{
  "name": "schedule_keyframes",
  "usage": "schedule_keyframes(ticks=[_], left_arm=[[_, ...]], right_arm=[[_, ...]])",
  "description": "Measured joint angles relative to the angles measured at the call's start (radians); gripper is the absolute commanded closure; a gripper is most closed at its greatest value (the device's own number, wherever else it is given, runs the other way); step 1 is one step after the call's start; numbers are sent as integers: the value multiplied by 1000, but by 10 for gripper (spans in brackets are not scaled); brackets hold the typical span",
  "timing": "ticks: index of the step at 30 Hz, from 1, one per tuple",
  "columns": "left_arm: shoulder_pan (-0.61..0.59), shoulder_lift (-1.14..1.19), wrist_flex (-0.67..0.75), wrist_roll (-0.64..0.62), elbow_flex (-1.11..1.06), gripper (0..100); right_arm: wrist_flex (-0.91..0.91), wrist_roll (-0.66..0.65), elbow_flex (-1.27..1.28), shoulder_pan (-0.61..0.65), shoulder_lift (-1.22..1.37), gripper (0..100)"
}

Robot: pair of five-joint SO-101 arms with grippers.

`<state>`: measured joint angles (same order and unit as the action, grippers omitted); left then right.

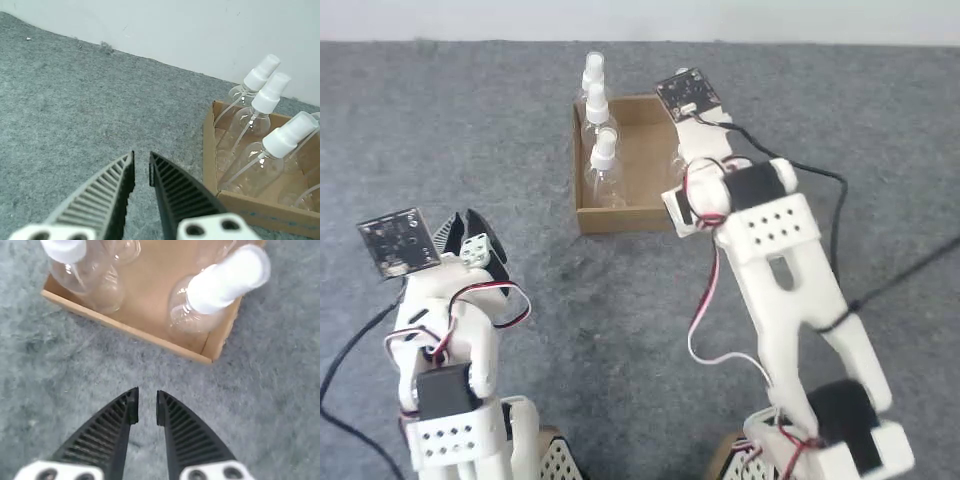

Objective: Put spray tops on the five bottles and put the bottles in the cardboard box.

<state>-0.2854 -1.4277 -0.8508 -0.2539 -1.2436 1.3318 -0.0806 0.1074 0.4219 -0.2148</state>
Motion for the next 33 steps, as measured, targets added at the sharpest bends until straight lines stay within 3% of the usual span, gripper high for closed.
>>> schedule_keyframes(ticks=[16, 24, 33], left_arm=[[0, -32, -15, 0, 0, 955], [8, -367, -130, 3, -52, 952], [6, -373, -129, 3, -57, 952]], right_arm=[[262, 0, 21, 0, -226, 990], [21, -176, 348, 0, -434, 990], [-112, -184, 617, -2, -698, 989]])
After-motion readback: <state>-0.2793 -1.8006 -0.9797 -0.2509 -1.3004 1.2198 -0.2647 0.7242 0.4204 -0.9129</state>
